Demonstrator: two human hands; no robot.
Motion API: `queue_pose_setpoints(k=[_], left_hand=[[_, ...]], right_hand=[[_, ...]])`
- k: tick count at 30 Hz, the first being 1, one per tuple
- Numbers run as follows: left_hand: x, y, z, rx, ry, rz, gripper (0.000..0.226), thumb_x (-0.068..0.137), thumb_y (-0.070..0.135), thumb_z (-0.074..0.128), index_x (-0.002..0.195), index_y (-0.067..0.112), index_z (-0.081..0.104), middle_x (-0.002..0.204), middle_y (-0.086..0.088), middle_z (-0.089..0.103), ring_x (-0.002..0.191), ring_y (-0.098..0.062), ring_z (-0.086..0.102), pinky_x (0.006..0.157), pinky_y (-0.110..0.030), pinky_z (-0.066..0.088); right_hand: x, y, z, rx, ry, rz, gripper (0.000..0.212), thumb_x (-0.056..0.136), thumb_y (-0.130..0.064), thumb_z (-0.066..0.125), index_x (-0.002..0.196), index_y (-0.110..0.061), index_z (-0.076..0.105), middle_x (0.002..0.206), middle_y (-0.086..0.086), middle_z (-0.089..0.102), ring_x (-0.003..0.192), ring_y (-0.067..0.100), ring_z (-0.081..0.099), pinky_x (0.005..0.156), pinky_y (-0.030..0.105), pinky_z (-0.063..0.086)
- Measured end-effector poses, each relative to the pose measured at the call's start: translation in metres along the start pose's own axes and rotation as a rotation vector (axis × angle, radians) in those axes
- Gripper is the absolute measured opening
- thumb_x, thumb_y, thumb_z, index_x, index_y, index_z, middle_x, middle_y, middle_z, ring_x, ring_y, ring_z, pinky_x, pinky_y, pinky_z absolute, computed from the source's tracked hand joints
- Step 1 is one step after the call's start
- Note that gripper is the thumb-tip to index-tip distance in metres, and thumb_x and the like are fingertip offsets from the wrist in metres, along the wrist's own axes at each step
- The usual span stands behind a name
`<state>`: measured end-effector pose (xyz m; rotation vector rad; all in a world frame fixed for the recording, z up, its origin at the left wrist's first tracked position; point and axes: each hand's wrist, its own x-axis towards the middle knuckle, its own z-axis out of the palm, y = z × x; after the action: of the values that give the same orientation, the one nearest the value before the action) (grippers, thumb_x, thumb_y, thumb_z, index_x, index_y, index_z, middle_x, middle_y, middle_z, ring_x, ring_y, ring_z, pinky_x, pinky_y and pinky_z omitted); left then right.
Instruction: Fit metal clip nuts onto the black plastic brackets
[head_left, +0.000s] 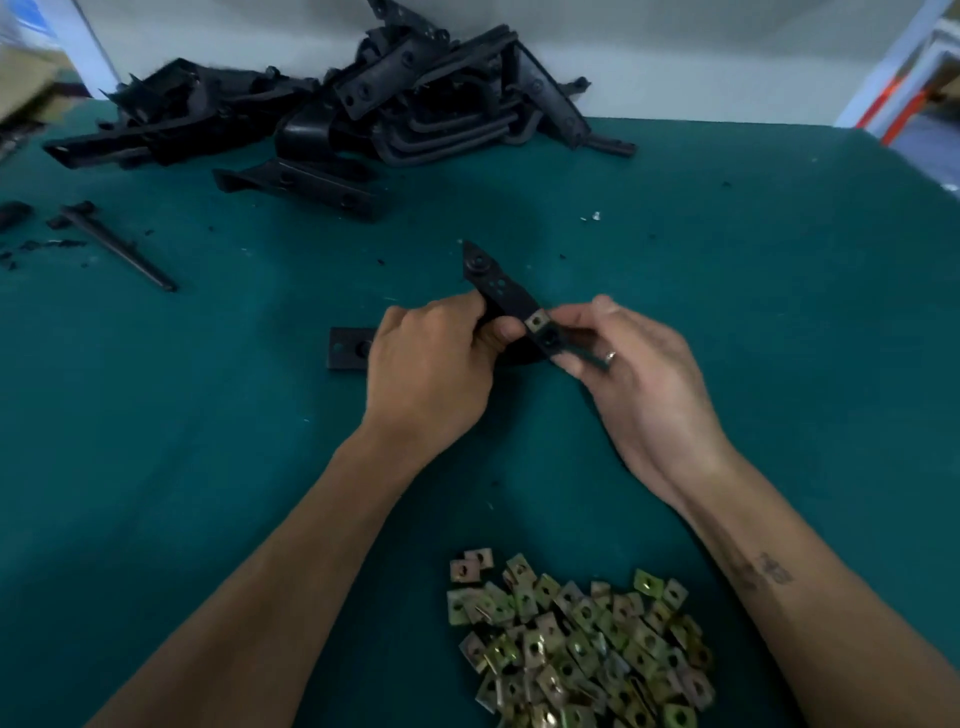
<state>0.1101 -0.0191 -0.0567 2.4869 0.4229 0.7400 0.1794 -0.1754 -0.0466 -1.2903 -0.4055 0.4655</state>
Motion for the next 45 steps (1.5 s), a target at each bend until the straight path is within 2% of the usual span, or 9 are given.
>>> queue_pose_setpoints(k=[4, 10, 15, 19, 28, 33, 37, 41, 45], left_hand=[[-0.003, 0.003, 0.001, -0.048, -0.085, 0.007, 0.041, 0.102, 0.048, 0.042, 0.07, 0.023, 0.043, 0.056, 0.011, 0.041, 0.058, -0.024, 0.039, 0.066, -0.035, 0.019], [-0.005, 0.008, 0.0, -0.128, -0.11, 0.038, 0.047, 0.104, 0.035, 0.041, 0.06, 0.024, 0.027, 0.054, 0.008, 0.037, 0.055, -0.028, 0.04, 0.058, -0.039, 0.014], [-0.006, 0.01, -0.001, -0.133, -0.115, 0.075, 0.048, 0.103, 0.035, 0.039, 0.059, 0.025, 0.025, 0.051, 0.01, 0.033, 0.05, -0.018, 0.035, 0.063, -0.037, 0.012], [-0.006, 0.008, 0.002, -0.124, -0.11, 0.073, 0.051, 0.107, 0.031, 0.043, 0.059, 0.025, 0.027, 0.05, 0.01, 0.034, 0.049, -0.012, 0.036, 0.061, -0.039, 0.012], [-0.005, 0.007, 0.004, -0.088, -0.101, 0.072, 0.049, 0.107, 0.035, 0.039, 0.06, 0.023, 0.03, 0.052, 0.008, 0.037, 0.052, -0.012, 0.04, 0.063, -0.037, 0.014], [-0.005, 0.007, 0.003, -0.089, -0.111, 0.072, 0.049, 0.107, 0.035, 0.039, 0.06, 0.023, 0.03, 0.052, 0.009, 0.037, 0.051, -0.012, 0.039, 0.06, -0.038, 0.015], [-0.005, 0.006, 0.004, -0.089, -0.111, 0.078, 0.049, 0.107, 0.035, 0.039, 0.06, 0.024, 0.03, 0.051, 0.009, 0.037, 0.05, -0.013, 0.039, 0.055, -0.027, 0.02], [-0.005, 0.005, 0.005, -0.093, -0.107, 0.094, 0.05, 0.108, 0.034, 0.04, 0.06, 0.025, 0.028, 0.05, 0.008, 0.035, 0.048, -0.014, 0.038, 0.057, -0.018, 0.018], [-0.006, 0.004, 0.006, -0.09, -0.11, 0.093, 0.05, 0.107, 0.034, 0.04, 0.06, 0.024, 0.029, 0.049, 0.007, 0.037, 0.048, -0.017, 0.04, 0.057, -0.018, 0.018]], right_hand=[[-0.053, -0.003, -0.039, -0.263, 0.089, -0.03, 0.017, 0.095, 0.001, 0.062, 0.102, -0.01, 0.073, 0.102, 0.004, 0.072, 0.103, 0.022, 0.067, 0.099, 0.034, 0.05], [-0.137, -0.024, -0.083, -0.755, -0.093, -0.041, 0.028, 0.079, -0.03, 0.078, 0.107, -0.034, 0.079, 0.109, -0.001, 0.064, 0.086, 0.018, 0.059, 0.069, 0.021, 0.046], [-0.139, -0.029, -0.073, -0.91, -0.215, -0.056, 0.012, 0.077, -0.036, 0.078, 0.089, -0.031, 0.079, 0.105, -0.004, 0.064, 0.096, 0.015, 0.062, 0.074, 0.014, 0.044], [-0.137, -0.033, -0.076, -0.862, -0.25, -0.031, 0.007, 0.081, -0.03, 0.074, 0.077, -0.025, 0.071, 0.092, -0.002, 0.062, 0.072, 0.012, 0.056, 0.063, 0.016, 0.04], [-0.145, -0.027, -0.076, -0.886, -0.162, -0.149, 0.019, 0.088, -0.04, 0.072, 0.097, -0.023, 0.075, 0.091, -0.003, 0.066, 0.074, 0.018, 0.059, 0.063, 0.021, 0.046], [-0.142, -0.028, -0.081, -0.872, -0.232, -0.064, 0.011, 0.08, -0.02, 0.075, 0.089, -0.026, 0.078, 0.099, -0.003, 0.065, 0.078, 0.023, 0.059, 0.063, 0.038, 0.049], [-0.142, -0.026, -0.076, -0.889, -0.179, -0.095, 0.006, 0.081, -0.029, 0.072, 0.085, -0.025, 0.074, 0.095, -0.002, 0.065, 0.072, 0.018, 0.056, 0.061, 0.023, 0.044], [-0.144, -0.021, -0.075, -0.887, -0.103, -0.132, 0.004, 0.084, -0.027, 0.069, 0.086, -0.024, 0.069, 0.088, 0.001, 0.067, 0.077, 0.022, 0.063, 0.067, 0.031, 0.05], [-0.142, -0.019, -0.08, -0.603, 0.047, -0.076, 0.011, 0.08, -0.012, 0.072, 0.087, -0.021, 0.073, 0.07, 0.013, 0.061, 0.06, 0.02, 0.057, 0.053, 0.022, 0.045]])
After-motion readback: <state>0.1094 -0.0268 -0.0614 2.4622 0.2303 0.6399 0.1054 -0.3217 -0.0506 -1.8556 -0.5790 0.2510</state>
